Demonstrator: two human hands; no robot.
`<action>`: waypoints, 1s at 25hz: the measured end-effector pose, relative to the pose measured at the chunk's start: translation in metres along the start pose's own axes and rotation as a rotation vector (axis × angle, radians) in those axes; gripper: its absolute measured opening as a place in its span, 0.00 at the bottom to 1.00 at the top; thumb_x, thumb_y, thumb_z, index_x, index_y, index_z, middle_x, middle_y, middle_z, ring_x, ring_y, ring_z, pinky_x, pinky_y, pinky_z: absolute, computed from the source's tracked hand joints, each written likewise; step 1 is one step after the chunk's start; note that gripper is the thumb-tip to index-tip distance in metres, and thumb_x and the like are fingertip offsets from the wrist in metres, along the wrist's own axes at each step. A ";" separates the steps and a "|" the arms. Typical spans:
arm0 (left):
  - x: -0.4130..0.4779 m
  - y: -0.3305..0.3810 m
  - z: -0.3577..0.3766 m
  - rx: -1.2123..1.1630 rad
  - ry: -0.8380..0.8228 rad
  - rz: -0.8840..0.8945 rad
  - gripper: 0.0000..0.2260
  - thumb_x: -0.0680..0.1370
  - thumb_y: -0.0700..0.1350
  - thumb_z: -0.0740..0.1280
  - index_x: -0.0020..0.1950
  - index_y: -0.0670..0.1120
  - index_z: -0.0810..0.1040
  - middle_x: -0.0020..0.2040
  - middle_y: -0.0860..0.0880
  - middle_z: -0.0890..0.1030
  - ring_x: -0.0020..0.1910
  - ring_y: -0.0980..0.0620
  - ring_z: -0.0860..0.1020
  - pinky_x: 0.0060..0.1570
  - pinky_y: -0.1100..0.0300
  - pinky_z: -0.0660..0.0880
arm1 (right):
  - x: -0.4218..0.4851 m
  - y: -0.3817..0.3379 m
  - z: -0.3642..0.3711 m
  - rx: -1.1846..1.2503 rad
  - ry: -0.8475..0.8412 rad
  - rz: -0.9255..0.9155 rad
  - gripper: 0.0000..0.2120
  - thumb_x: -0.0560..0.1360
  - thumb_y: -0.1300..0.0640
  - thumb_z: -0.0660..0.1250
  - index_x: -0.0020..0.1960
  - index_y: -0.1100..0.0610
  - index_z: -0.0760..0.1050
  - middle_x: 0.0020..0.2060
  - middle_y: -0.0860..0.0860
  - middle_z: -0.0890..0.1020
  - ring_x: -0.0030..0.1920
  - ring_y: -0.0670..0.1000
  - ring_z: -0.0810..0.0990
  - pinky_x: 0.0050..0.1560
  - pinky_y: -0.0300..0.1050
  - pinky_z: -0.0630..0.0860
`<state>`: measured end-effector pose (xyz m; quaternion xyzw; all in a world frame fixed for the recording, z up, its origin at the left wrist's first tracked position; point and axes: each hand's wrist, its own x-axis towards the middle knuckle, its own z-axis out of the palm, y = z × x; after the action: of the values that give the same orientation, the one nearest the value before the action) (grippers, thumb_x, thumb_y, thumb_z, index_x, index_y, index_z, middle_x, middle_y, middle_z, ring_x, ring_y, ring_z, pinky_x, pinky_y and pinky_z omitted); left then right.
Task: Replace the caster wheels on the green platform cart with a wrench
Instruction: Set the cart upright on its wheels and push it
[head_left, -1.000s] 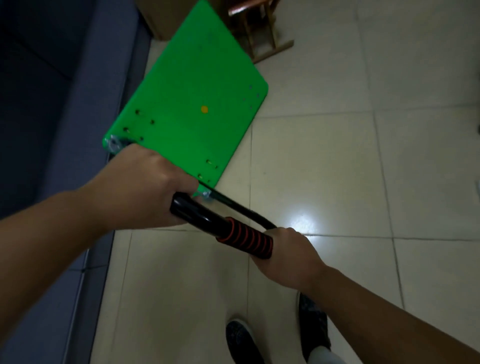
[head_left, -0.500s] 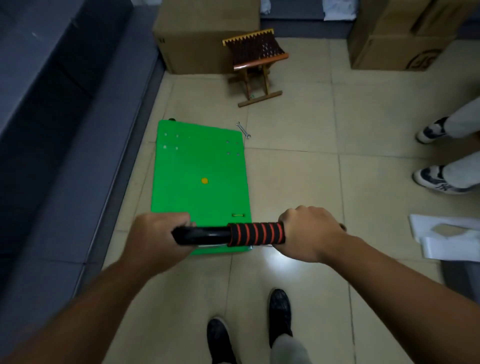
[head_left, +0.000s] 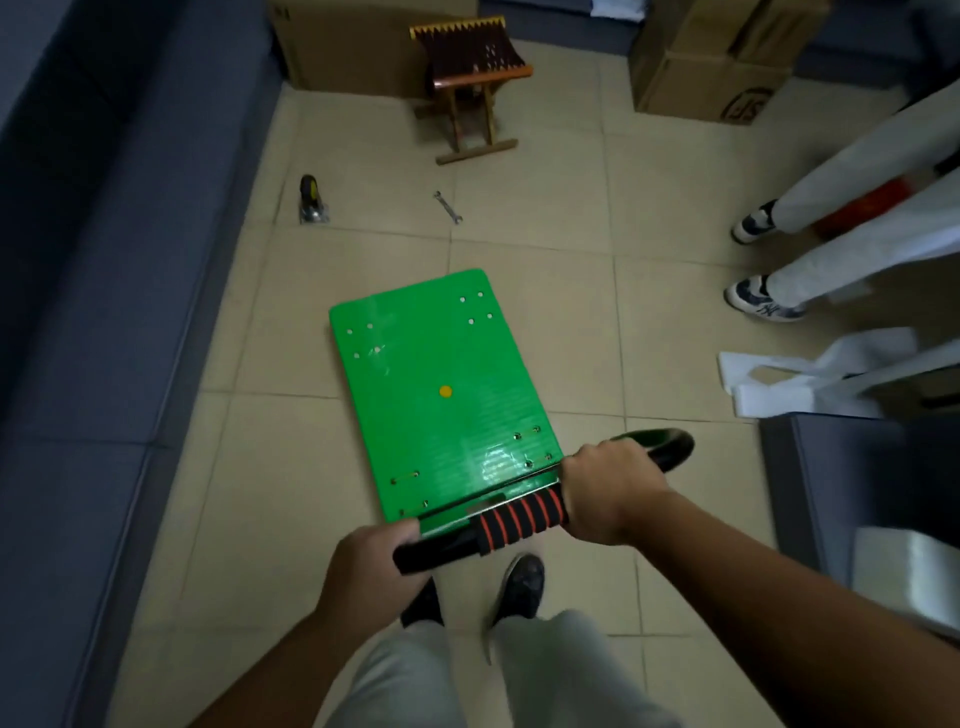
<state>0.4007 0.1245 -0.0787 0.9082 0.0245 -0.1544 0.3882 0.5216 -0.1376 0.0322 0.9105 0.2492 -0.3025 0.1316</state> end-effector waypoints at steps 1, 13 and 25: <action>-0.006 0.001 0.005 -0.013 0.002 0.021 0.11 0.67 0.53 0.70 0.34 0.55 0.67 0.25 0.52 0.70 0.28 0.50 0.74 0.26 0.57 0.63 | -0.009 -0.003 0.011 0.020 -0.002 0.020 0.10 0.74 0.44 0.60 0.43 0.50 0.72 0.36 0.48 0.77 0.37 0.53 0.77 0.41 0.46 0.74; -0.045 0.086 0.009 0.467 -0.031 0.572 0.20 0.66 0.56 0.72 0.56 0.54 0.77 0.49 0.58 0.80 0.48 0.56 0.77 0.44 0.61 0.71 | -0.098 -0.048 0.090 0.319 0.009 0.192 0.15 0.75 0.46 0.65 0.57 0.54 0.75 0.52 0.52 0.81 0.53 0.56 0.82 0.49 0.48 0.75; -0.137 0.088 0.056 0.707 -0.332 0.164 0.19 0.69 0.64 0.67 0.56 0.57 0.79 0.47 0.58 0.83 0.47 0.57 0.82 0.46 0.59 0.78 | -0.240 -0.086 0.213 0.471 0.326 0.233 0.27 0.68 0.26 0.59 0.48 0.48 0.76 0.38 0.46 0.80 0.38 0.50 0.81 0.37 0.47 0.75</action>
<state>0.2702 0.0332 -0.0125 0.9475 -0.1659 -0.2666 0.0613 0.2055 -0.2384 0.0058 0.9749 0.0840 -0.1850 -0.0911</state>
